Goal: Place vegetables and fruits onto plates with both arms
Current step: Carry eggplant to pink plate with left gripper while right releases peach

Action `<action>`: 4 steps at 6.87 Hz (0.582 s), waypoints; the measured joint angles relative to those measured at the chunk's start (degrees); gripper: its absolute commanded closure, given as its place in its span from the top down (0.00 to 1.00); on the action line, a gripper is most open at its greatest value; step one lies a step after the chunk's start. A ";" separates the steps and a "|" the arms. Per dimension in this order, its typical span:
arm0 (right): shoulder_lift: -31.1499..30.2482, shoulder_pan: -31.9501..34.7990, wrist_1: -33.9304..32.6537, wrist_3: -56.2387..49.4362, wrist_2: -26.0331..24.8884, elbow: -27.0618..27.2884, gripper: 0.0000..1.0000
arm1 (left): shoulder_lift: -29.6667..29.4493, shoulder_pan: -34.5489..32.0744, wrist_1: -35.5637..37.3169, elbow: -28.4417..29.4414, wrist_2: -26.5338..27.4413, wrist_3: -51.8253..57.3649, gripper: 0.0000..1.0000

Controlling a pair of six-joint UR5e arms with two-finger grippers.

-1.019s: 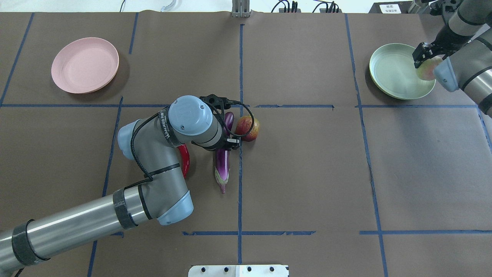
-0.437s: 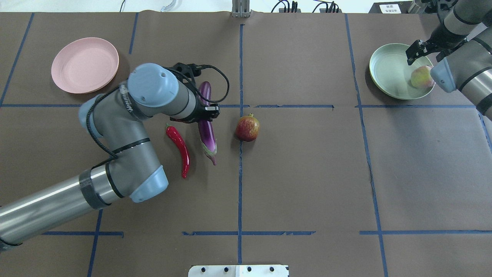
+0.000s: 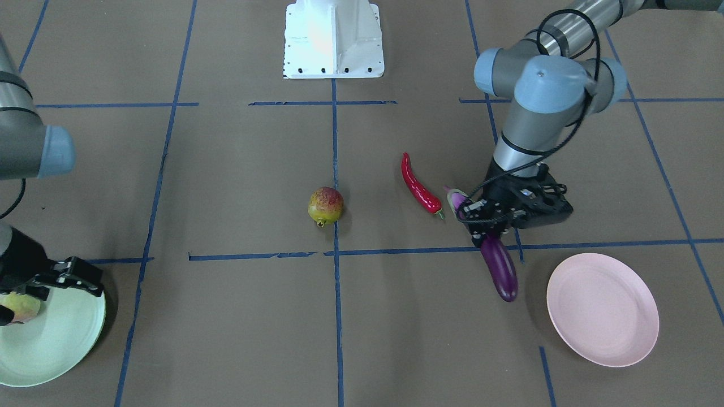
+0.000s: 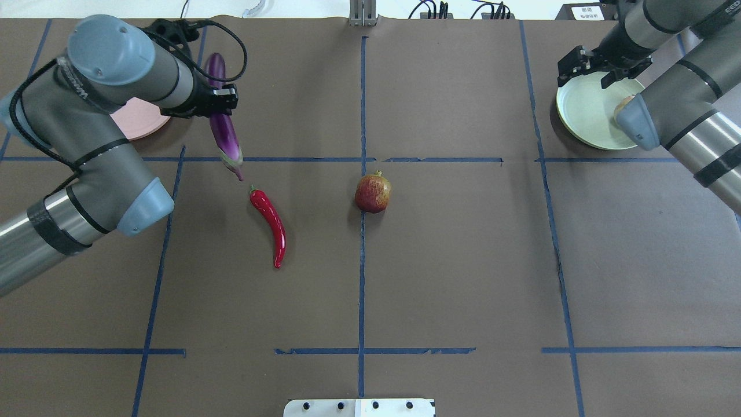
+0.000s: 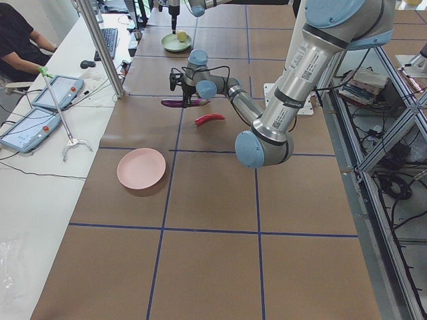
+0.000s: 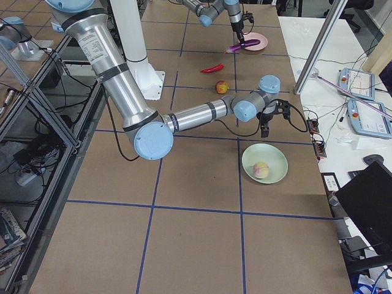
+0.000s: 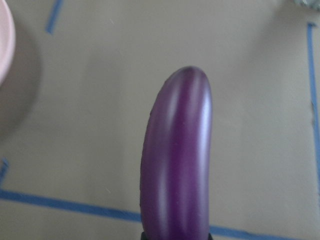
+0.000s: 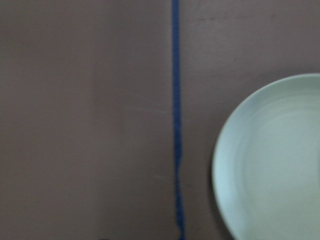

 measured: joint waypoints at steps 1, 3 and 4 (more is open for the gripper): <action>0.01 -4.11 -0.11 10.64 -0.34 4.98 1.00 | -0.23 -4.36 -0.25 5.61 -1.60 4.00 0.05; 0.73 -12.83 -0.43 30.44 -4.19 12.21 1.00 | -2.09 -10.61 -6.10 21.11 -5.88 8.51 0.31; 1.15 -16.35 -0.51 37.49 -6.46 14.03 1.00 | -2.53 -11.48 -9.92 26.39 -6.43 9.28 0.99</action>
